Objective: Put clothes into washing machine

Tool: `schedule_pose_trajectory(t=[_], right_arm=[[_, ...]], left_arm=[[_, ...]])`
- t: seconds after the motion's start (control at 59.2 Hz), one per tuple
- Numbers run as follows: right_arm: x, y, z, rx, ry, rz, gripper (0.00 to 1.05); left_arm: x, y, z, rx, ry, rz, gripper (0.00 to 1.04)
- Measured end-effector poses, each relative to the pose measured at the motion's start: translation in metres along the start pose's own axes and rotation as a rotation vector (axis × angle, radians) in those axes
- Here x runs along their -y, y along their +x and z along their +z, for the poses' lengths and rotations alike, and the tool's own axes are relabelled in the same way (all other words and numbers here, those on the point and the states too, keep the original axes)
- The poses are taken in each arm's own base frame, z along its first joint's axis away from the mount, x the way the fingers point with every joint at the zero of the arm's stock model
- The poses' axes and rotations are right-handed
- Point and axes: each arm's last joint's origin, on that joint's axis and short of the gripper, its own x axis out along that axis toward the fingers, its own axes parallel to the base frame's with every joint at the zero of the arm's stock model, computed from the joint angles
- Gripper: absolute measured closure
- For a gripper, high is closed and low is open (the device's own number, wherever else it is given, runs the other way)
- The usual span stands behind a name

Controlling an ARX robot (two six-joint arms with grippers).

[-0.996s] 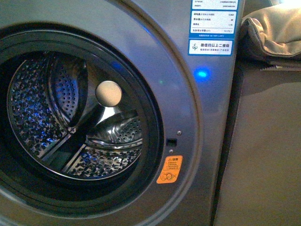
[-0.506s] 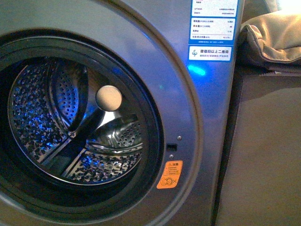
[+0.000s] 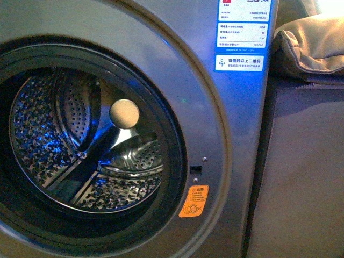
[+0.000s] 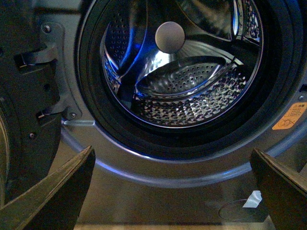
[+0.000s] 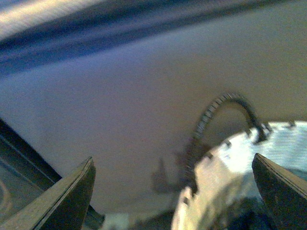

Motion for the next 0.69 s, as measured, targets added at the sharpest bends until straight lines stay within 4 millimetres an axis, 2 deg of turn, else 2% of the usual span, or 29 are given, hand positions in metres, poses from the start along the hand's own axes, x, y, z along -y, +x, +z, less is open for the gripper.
schedule_pose_trajectory(t=[0.152, 0.169, 0.236, 0.338, 0.405, 0.624, 0.692], right_arm=[[0.049, 0.016, -0.012, -0.223, 0.006, -0.108, 0.07], [0.059, 0.019, -0.016, -0.267, 0.015, -0.123, 0.07], [0.077, 0.022, -0.027, -0.345, 0.029, -0.15, 0.07], [0.108, 0.03, -0.056, -0.458, 0.031, -0.201, 0.07], [0.133, 0.039, -0.085, -0.531, 0.062, -0.231, 0.07], [0.174, 0.066, -0.153, -0.654, 0.152, -0.278, 0.07], [0.183, 0.072, -0.167, -0.678, 0.171, -0.299, 0.07]], left_arm=[[0.0, 0.0, 0.0, 0.0, 0.0, 0.0, 0.07], [0.0, 0.0, 0.0, 0.0, 0.0, 0.0, 0.07], [0.0, 0.0, 0.0, 0.0, 0.0, 0.0, 0.07], [0.0, 0.0, 0.0, 0.0, 0.0, 0.0, 0.07], [0.0, 0.0, 0.0, 0.0, 0.0, 0.0, 0.07], [0.0, 0.0, 0.0, 0.0, 0.0, 0.0, 0.07], [0.0, 0.0, 0.0, 0.0, 0.0, 0.0, 0.07]])
